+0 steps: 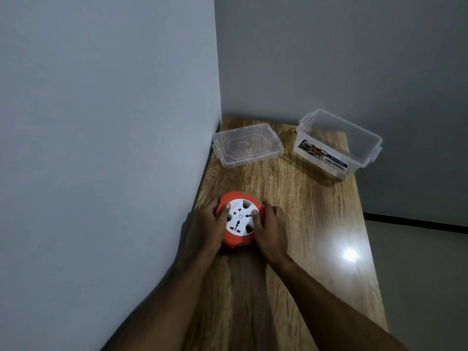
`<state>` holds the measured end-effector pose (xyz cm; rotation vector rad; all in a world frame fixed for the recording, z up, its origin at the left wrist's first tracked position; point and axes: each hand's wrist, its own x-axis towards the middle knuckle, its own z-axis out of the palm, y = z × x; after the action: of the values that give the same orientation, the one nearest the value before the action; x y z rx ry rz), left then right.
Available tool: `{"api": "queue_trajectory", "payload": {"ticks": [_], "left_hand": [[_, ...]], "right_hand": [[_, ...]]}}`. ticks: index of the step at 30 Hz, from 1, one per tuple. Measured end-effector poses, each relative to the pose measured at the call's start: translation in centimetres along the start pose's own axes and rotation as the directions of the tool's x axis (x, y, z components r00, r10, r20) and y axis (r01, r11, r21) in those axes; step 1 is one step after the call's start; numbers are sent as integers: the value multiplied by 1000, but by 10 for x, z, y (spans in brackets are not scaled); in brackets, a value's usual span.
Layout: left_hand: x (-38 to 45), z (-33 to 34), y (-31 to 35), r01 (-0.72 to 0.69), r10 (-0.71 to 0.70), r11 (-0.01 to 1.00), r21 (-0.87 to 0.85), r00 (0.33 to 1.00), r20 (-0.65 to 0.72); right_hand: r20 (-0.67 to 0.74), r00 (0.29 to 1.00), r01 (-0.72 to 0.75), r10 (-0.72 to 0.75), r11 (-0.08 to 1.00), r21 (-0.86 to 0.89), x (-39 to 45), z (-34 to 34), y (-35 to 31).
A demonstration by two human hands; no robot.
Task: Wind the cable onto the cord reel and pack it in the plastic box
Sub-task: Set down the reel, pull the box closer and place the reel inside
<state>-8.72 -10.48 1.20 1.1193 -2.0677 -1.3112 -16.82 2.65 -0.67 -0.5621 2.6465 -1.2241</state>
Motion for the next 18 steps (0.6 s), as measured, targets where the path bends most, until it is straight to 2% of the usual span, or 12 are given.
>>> {"api": "queue_trajectory", "payload": {"ticks": [4,9,14,18], "left_hand": [[4,-2,-12,-10,10,999,46,1000,3],[7,-3,-20,24,-23,997,74,1000,-19],[12,-3,-24,-1,4,986,169,1000,-18],[19,-1,-20,-41,74,974,222,987,-141]], "right_hand": [[17,1000,-5,7,993,-116,-3,11,1],[17,1000,26,-23,989,-147,-5,17,-1],[44,997,71,-63,974,-214,-2,15,-3],[77,992,114,-98,961,-252,2,5,2]]}}
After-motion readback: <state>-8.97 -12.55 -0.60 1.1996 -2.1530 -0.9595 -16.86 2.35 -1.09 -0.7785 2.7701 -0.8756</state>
